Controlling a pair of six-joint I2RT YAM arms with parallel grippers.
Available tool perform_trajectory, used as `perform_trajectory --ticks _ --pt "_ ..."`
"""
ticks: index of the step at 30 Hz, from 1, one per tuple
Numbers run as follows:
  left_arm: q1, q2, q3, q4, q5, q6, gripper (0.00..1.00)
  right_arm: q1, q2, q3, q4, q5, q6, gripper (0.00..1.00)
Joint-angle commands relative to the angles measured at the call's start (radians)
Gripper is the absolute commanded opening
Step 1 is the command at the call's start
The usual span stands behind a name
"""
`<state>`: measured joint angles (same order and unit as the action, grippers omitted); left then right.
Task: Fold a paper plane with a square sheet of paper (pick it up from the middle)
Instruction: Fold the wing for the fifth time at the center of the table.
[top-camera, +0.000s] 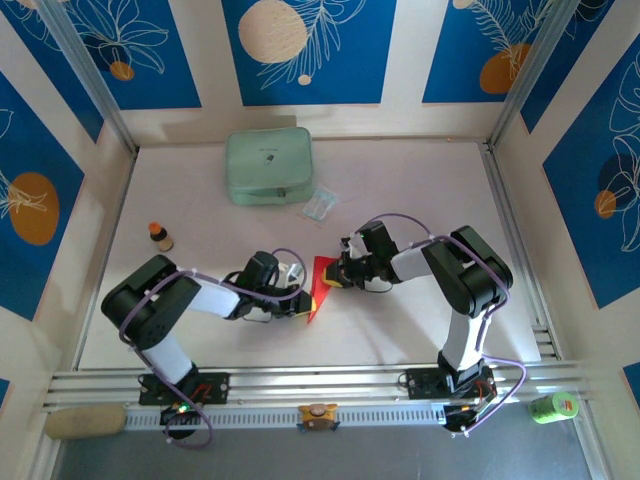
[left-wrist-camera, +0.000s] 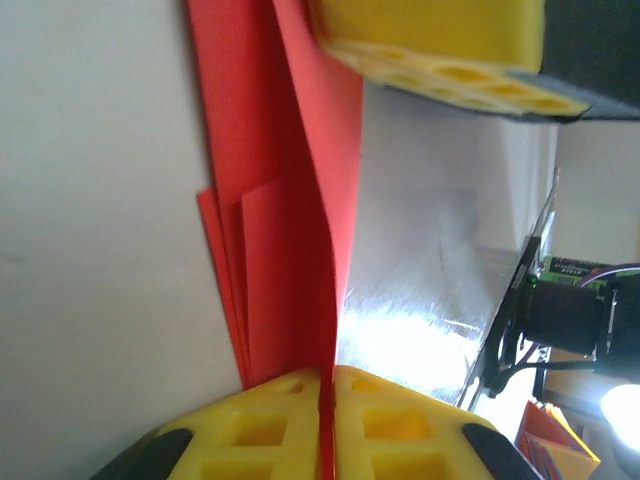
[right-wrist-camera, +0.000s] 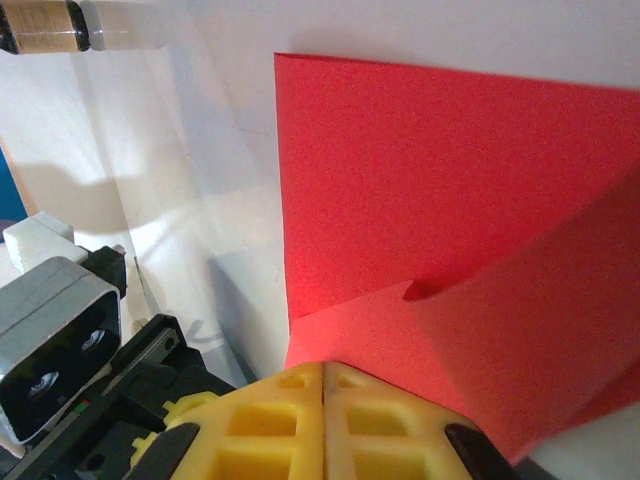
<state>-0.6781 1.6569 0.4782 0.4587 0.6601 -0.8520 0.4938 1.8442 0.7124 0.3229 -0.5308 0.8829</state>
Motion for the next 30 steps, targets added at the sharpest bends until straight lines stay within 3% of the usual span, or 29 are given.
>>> perform_trajectory --ticks 1,11,21,23,27,30 --pt "0.002 -0.038 0.039 -0.183 0.002 0.099 0.11 0.003 0.027 -0.004 -0.095 0.076 0.007 0.07" --pt "-0.008 -0.022 0.060 -0.216 0.030 0.119 0.17 0.006 0.026 -0.005 -0.099 0.079 0.006 0.07" --pt "-0.026 -0.011 0.087 -0.316 0.016 0.166 0.00 0.008 0.025 -0.001 -0.116 0.091 0.003 0.07" --pt "-0.028 -0.015 0.090 -0.342 0.014 0.176 0.00 0.008 0.024 -0.002 -0.120 0.094 0.003 0.07" --pt "-0.032 -0.029 0.082 -0.370 0.013 0.185 0.11 0.008 0.024 -0.003 -0.122 0.095 0.001 0.07" --pt "-0.033 -0.044 0.075 -0.371 0.022 0.182 0.07 0.008 0.024 -0.003 -0.123 0.097 0.001 0.07"
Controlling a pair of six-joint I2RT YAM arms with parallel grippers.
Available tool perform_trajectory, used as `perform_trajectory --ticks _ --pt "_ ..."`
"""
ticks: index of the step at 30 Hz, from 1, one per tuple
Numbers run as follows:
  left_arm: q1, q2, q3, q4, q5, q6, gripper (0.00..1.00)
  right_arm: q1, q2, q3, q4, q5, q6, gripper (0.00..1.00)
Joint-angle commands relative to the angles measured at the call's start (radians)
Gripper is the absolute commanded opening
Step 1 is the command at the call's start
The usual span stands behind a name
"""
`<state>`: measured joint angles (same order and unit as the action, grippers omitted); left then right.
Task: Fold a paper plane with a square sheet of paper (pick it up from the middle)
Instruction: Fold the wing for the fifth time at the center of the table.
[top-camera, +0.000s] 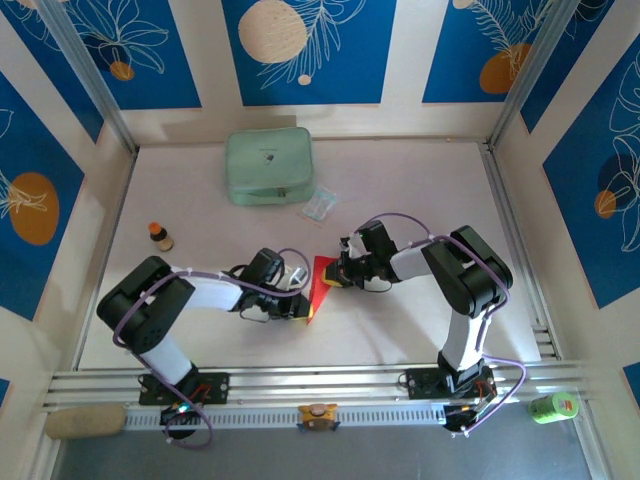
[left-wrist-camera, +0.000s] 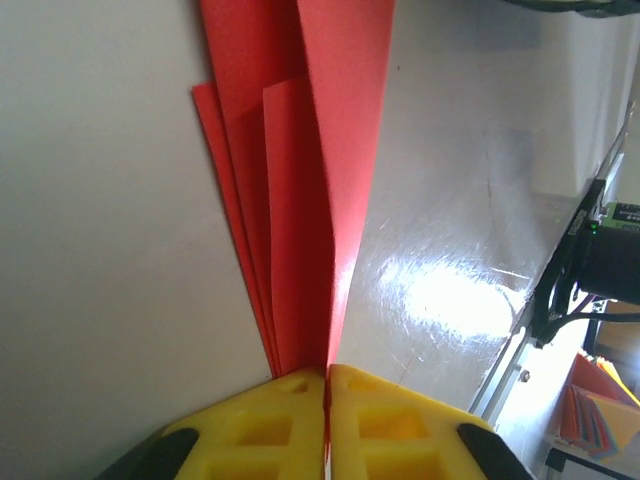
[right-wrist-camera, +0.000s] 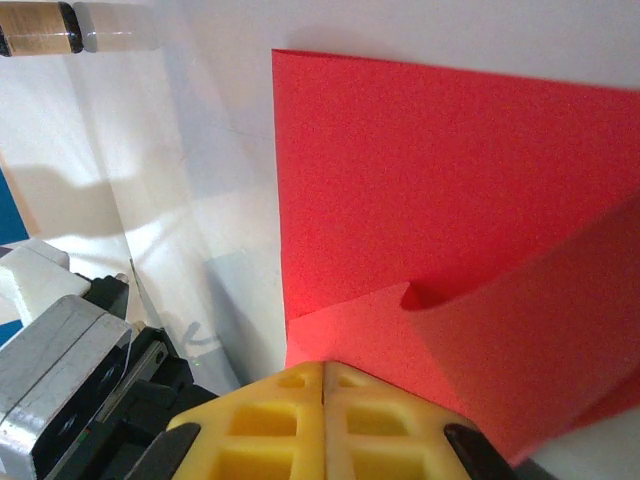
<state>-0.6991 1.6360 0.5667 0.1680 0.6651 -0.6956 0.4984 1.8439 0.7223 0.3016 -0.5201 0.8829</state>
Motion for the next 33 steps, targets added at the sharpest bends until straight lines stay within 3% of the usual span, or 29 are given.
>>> perform_trajectory --ticks 1,7,12,33 --pt "-0.014 -0.027 -0.015 -0.082 0.019 0.025 0.04 0.003 0.023 -0.013 -0.104 0.086 0.001 0.07" --pt "-0.016 -0.034 -0.018 -0.105 0.020 0.031 0.00 0.005 0.025 -0.011 -0.108 0.092 0.001 0.06" --pt "-0.021 -0.039 -0.022 -0.132 0.010 0.038 0.09 0.005 0.021 -0.011 -0.116 0.095 -0.001 0.06" --pt "-0.031 -0.037 -0.043 -0.199 -0.012 0.040 0.10 0.007 0.020 -0.009 -0.133 0.105 -0.006 0.06"
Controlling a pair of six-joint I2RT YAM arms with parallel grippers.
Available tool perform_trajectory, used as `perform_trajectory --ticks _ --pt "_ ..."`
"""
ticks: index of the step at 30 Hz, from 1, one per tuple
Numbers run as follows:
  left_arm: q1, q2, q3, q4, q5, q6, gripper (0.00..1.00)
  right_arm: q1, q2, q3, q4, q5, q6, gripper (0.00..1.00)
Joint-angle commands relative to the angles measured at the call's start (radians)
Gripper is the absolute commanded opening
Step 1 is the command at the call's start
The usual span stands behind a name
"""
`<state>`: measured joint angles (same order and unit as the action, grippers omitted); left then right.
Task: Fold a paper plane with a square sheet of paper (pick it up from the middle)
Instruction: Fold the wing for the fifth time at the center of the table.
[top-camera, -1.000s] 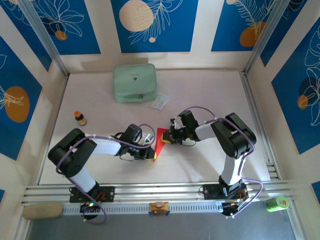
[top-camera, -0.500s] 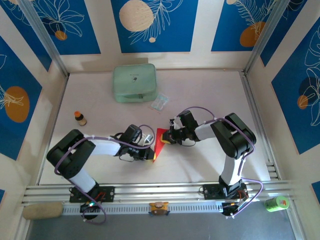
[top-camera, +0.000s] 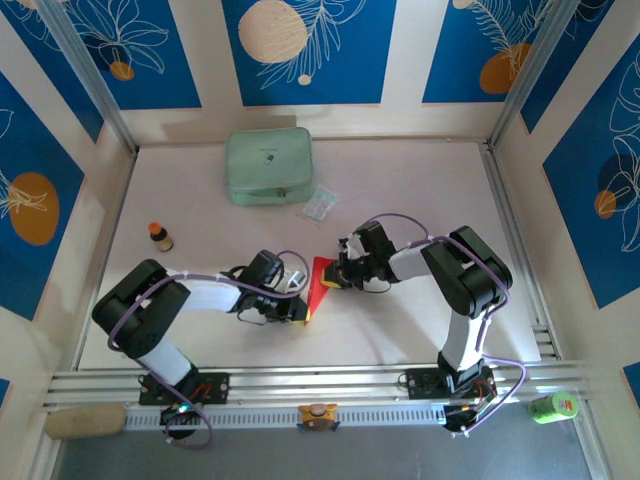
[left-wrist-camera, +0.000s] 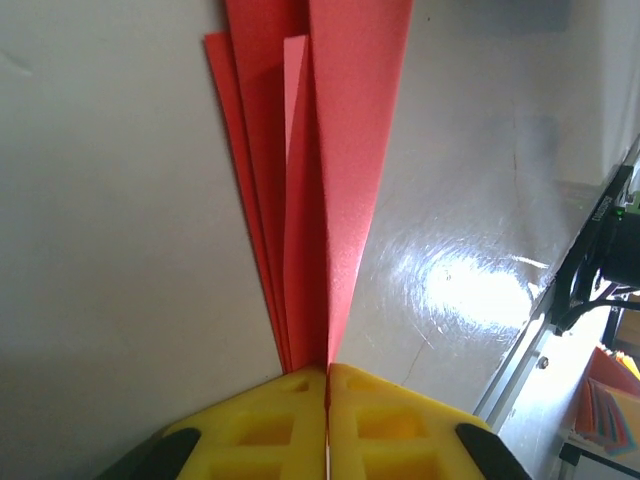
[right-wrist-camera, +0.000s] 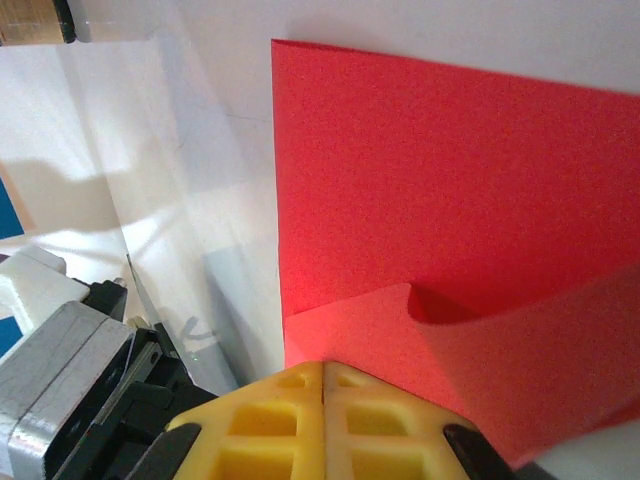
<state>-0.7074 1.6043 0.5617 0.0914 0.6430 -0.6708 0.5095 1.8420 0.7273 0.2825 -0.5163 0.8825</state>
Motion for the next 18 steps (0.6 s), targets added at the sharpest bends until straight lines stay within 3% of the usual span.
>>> perform_trajectory --ticks 1,12,15,18 --pt "-0.023 -0.009 -0.040 -0.122 0.008 0.013 0.09 -0.004 0.022 -0.014 -0.114 0.102 -0.007 0.06" --pt "-0.026 -0.040 -0.055 -0.147 -0.020 0.002 0.14 -0.005 0.020 -0.015 -0.115 0.104 -0.007 0.06" --pt "-0.026 -0.055 -0.081 -0.112 -0.012 -0.013 0.02 -0.005 0.016 -0.020 -0.115 0.105 -0.006 0.06" --pt "-0.025 -0.052 -0.080 -0.107 -0.004 -0.015 0.00 -0.006 0.016 -0.018 -0.115 0.104 -0.008 0.06"
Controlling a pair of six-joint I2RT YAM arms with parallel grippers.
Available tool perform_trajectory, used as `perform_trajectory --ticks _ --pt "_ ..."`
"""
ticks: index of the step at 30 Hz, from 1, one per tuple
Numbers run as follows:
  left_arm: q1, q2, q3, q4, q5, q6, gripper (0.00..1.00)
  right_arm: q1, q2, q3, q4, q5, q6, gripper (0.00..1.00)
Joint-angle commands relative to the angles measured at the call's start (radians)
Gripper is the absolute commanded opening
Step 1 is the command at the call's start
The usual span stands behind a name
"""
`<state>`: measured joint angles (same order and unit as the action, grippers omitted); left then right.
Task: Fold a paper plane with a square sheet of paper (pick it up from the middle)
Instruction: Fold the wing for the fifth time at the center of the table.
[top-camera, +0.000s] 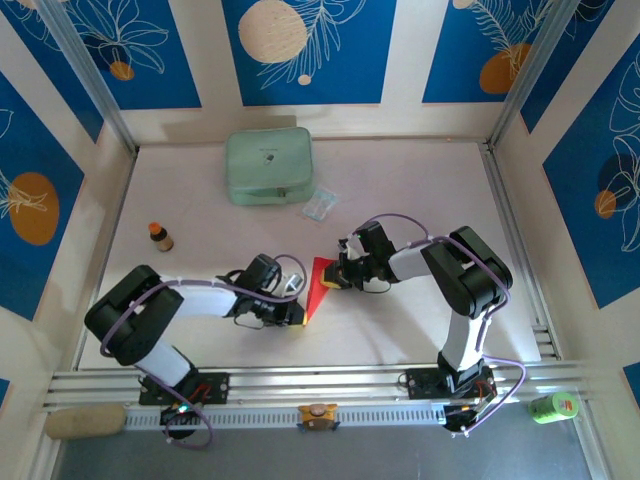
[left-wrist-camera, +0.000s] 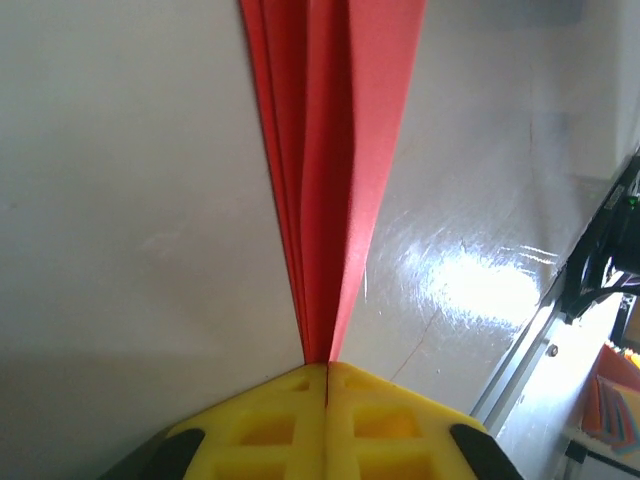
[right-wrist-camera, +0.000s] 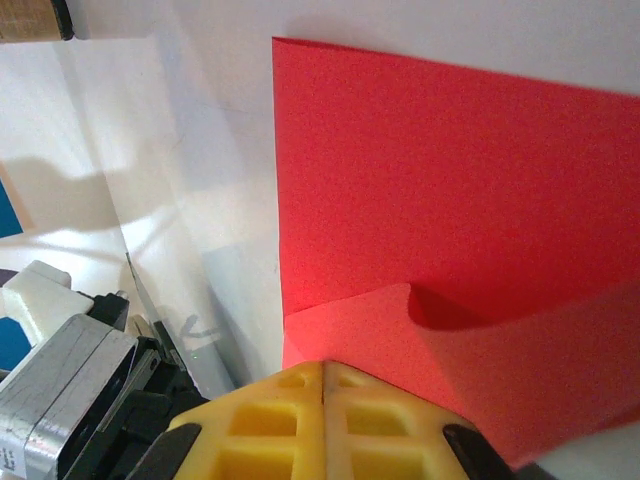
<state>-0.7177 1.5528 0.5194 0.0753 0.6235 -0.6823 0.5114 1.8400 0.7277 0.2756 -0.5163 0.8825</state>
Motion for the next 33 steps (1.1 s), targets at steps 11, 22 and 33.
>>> perform_trajectory --ticks 11,22,33 --pt "-0.015 -0.089 -0.050 -0.095 0.005 -0.031 0.16 -0.008 0.013 -0.021 -0.108 0.105 -0.008 0.06" --pt "-0.010 -0.232 0.078 -0.097 -0.041 -0.018 0.00 -0.008 0.008 -0.033 -0.097 0.106 -0.002 0.06" --pt "-0.011 0.126 0.289 0.034 0.110 -0.009 0.00 -0.007 0.002 -0.032 -0.107 0.102 -0.004 0.06"
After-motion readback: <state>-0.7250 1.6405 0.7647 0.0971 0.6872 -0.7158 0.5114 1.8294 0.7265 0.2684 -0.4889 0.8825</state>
